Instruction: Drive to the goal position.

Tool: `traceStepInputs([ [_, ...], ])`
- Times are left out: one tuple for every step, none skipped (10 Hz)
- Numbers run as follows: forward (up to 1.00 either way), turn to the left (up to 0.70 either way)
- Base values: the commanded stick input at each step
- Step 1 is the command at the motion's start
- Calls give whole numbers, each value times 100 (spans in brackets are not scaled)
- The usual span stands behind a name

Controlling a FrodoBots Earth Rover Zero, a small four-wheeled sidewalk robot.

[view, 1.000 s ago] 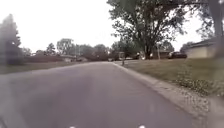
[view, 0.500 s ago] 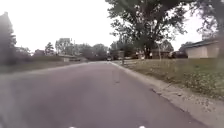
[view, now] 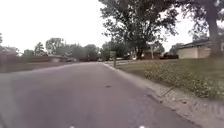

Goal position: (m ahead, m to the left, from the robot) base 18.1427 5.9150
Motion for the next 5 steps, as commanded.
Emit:
traceStepInputs([
  [100,0],
  [100,0],
  [100,0],
  [100,1],
  [100,4],
])
